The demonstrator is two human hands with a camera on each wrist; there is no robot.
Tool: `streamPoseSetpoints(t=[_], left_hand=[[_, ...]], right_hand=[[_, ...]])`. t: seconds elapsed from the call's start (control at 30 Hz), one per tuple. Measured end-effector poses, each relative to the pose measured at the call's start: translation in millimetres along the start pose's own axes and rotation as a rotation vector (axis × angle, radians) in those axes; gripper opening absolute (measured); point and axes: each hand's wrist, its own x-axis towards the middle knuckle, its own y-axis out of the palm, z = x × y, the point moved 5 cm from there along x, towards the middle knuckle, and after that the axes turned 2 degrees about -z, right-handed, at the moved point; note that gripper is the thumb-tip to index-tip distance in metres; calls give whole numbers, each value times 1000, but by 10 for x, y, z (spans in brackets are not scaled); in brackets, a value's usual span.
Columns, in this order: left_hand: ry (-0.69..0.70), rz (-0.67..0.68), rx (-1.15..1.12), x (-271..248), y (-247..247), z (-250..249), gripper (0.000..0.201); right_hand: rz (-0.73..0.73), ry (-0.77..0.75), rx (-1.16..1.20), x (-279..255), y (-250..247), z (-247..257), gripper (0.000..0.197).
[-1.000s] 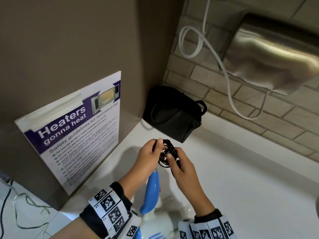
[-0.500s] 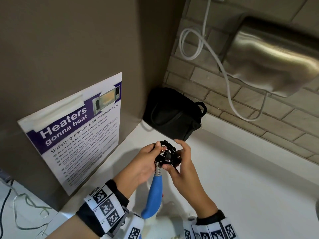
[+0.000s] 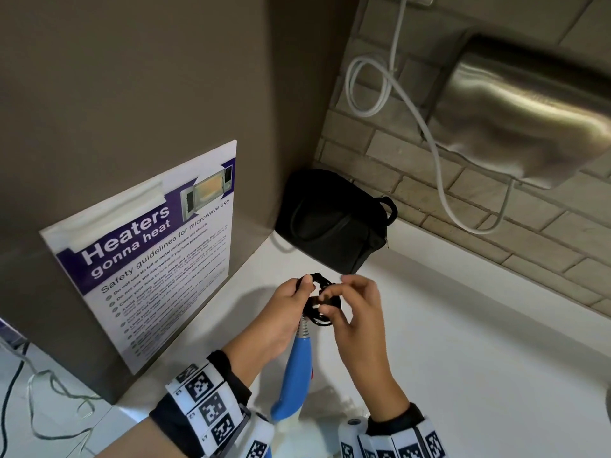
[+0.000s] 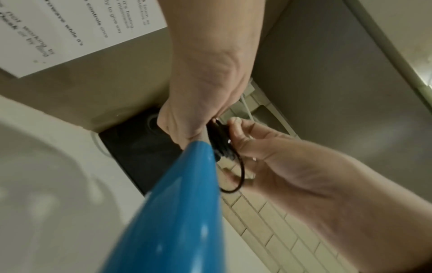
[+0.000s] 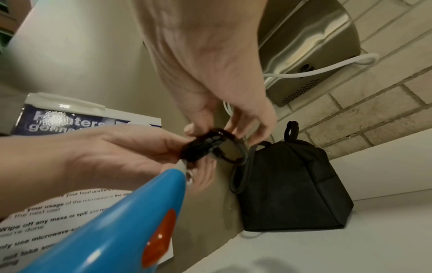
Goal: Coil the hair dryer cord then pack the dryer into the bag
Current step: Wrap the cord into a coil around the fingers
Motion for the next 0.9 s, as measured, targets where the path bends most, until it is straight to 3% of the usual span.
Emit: streamPoseSetpoints(t=[0.13,0.27,0.43,0.6,0.77,0.9], left_hand=[[89,-45,157,-19,27,-51,36],[175,-33,217,-92,75,-103,31],[178,-128,195,-49,37,-52,25],[117,-146,53,-92,74,-28,31],[147,-184,81,-48,28,-88,31],[104,-172,-60,-49,-17,-76,29]], right_hand=[[-137,-67,60,-1,-83,140,27],[-99,-192,34,-35,-61,301,39],[-39,-204,12,-106,-1,341,47],[-31,-67,373,-198,14,386,43],[-106,-6,453,-364,-38,423,27],[-157,127,526,-418,-118,362,18]])
